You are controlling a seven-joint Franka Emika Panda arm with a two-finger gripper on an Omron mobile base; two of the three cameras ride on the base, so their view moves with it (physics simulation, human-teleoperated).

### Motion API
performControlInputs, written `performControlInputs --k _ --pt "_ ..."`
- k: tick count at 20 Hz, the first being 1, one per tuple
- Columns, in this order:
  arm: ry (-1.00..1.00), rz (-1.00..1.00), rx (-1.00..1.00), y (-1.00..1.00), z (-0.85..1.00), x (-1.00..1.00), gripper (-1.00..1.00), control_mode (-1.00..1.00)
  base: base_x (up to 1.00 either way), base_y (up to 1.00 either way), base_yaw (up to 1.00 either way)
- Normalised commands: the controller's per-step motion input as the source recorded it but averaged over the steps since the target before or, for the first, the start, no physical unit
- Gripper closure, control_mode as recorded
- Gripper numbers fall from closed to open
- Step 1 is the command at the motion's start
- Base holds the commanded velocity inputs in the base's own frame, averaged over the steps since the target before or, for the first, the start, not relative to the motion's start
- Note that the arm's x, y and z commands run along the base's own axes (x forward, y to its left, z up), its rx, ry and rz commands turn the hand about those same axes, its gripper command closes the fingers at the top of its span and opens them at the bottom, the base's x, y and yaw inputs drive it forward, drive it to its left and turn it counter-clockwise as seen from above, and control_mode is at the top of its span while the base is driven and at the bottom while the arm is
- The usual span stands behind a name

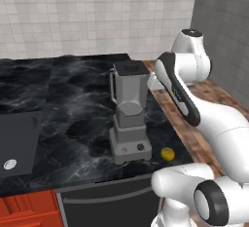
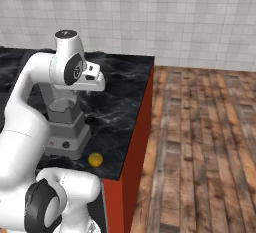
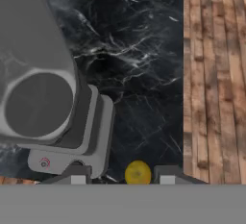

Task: Open the blender lid, put the orange in the blender, close the lid, and start the blender.

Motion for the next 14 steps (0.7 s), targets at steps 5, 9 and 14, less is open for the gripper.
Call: performControlInputs --k 5,9,14 --pt "-0.09 0.00 0.01 0.00 0.00 -0.27 -1.00 -1.00 0.00 0.00 0.00" --pt "-0.32 -0.12 0.03 0.05 0.55 -0.57 -1.00 -1.00 0.00 0.00 0.00" --pt "-0.34 -0.09 0.00 0.31 1.00 -0.33 -1.00 -1.00 0.00 0.00 0.00"
